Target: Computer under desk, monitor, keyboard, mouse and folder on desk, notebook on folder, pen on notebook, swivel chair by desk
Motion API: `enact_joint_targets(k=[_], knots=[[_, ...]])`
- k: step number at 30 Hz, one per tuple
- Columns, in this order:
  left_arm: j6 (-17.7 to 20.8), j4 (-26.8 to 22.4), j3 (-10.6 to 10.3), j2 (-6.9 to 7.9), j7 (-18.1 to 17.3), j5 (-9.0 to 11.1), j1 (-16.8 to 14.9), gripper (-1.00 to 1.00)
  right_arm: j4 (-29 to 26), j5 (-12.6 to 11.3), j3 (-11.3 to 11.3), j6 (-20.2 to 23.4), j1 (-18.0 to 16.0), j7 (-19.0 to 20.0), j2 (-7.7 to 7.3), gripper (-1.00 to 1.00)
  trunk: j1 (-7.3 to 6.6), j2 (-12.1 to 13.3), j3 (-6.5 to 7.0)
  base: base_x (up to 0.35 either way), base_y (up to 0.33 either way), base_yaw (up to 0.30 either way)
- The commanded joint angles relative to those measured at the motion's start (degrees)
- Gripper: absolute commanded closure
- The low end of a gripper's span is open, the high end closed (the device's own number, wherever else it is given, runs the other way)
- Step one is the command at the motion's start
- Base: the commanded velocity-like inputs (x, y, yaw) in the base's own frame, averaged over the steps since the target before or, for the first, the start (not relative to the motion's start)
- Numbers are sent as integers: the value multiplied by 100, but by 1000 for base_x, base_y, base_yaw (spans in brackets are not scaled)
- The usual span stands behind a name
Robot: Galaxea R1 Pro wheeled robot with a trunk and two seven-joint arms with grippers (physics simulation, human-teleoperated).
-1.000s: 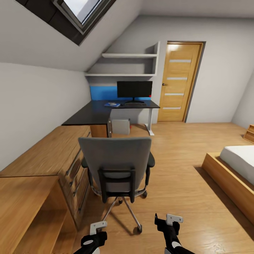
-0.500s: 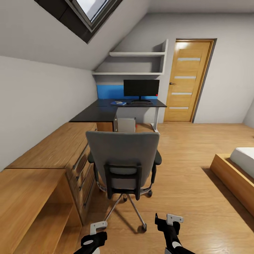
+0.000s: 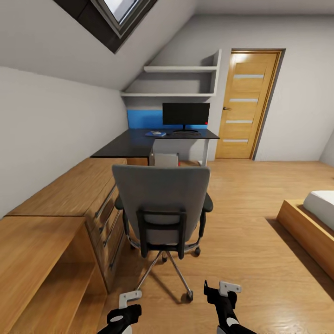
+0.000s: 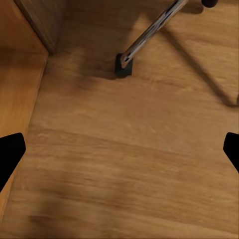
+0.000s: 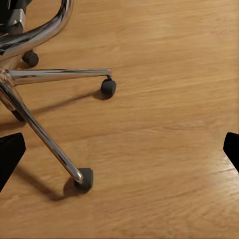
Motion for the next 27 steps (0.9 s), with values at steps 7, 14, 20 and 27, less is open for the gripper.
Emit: enact_joint_targets(k=[7, 14, 20, 27], knots=[[40, 0, -72, -19, 11, 58, -3, -100, -16, -25, 63, -10, -4, -8, 8, -100, 153, -285, -132, 0, 0, 0], [174, -237, -74, -130, 23, 35, -116, -100, -245, -4, 85, 212, -22, 3, 2, -100, 307, -565, -257, 0, 0, 0], [1189, -375, -56, -151, 45, 54, -940, -100, -1056, 4, 79, 1758, -266, -5, 13, -100, 439, -806, -365, 0, 0, 0], [1422, -351, -35, -130, 52, 71, -1390, -100, -1266, 15, 97, 2348, -499, -1, 51, -100, 593, -1087, -491, 0, 0, 0]])
